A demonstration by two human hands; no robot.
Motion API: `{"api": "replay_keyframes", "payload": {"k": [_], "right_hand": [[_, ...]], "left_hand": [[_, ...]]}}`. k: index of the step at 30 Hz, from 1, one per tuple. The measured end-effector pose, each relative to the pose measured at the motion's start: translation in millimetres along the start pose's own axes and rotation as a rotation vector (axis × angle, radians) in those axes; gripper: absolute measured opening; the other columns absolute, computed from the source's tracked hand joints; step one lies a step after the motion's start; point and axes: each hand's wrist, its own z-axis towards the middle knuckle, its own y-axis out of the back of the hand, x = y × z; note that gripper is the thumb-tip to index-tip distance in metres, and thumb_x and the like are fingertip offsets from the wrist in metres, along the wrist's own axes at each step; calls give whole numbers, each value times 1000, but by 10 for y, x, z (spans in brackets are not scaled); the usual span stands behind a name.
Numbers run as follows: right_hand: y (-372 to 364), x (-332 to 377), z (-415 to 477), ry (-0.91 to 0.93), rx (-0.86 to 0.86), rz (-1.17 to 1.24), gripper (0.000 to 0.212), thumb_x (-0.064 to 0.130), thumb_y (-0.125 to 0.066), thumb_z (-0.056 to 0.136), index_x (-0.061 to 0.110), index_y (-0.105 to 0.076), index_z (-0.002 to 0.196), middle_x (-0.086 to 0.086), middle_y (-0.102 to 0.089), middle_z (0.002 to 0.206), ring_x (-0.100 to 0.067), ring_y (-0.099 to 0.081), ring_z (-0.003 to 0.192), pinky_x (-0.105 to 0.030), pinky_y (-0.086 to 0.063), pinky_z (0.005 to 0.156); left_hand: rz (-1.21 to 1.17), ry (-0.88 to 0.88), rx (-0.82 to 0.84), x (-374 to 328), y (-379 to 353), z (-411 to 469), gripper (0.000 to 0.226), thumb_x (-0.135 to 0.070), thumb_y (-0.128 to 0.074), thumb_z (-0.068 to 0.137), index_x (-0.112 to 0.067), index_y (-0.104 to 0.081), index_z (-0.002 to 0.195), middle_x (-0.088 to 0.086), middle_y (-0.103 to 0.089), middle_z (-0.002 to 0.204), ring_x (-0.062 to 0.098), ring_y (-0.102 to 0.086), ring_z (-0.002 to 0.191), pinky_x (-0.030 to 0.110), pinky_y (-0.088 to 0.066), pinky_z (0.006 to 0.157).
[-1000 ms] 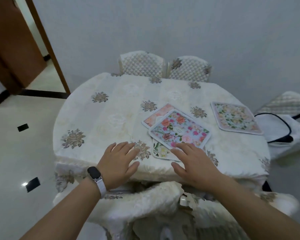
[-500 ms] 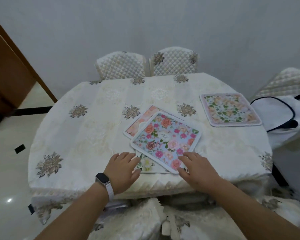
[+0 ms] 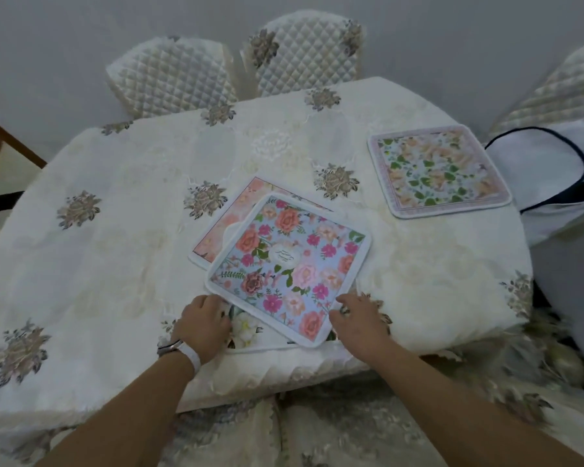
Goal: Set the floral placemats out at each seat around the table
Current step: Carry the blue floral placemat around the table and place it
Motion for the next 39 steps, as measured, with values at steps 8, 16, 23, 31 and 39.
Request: {"api": "replay_keyframes", "payload": {"k": [8,16,23,31,39], "right_hand": [[-21,147,233,-317,-124,611,43,29,-57,89,22,-40,127,3,-53,106,-14,-57,88,-33,-50,72],[10,154,445,-335,-66,785,19,16,-55,89,14,-63,106,-11,-69,100,-29,-68,88,-48,-59,78],[41,255,392,-254,-154,644,21,7,-50,91,19,-54,108,-6,-63,96,-23,-63,83,-44,-59,71],[251,474,142,-31,-163,631,21,8,-48,93,24,-52,106,2,-64,97,-14,-64,81,-28,-53,59],[248,903,-196,231,-46,444,22,7,-50,93,24,-51,108,-8,-64,101,-27,-66,87,-46,-58,73]], "left_hand": [[-372,50,-103,-112,178,630,42,-34,-65,83,-11,-58,118,4,-60,110,24,-57,94,39,-49,82],[-416,77,-98,-194,198,1028,34,-24,-61,90,-7,-57,119,10,-62,100,26,-54,78,34,-44,71],[-649,150,-126,-239,226,769,12,-22,-64,85,-15,-60,93,0,-63,85,20,-61,78,30,-44,60],[-855,207,-280,-245,363,112,14,-20,-66,86,-12,-59,96,4,-64,89,19,-63,76,28,-44,56],[-1243,334,-403,144,635,-934,31,-2,-60,86,-10,-56,116,9,-70,98,28,-71,80,39,-60,62]]}}
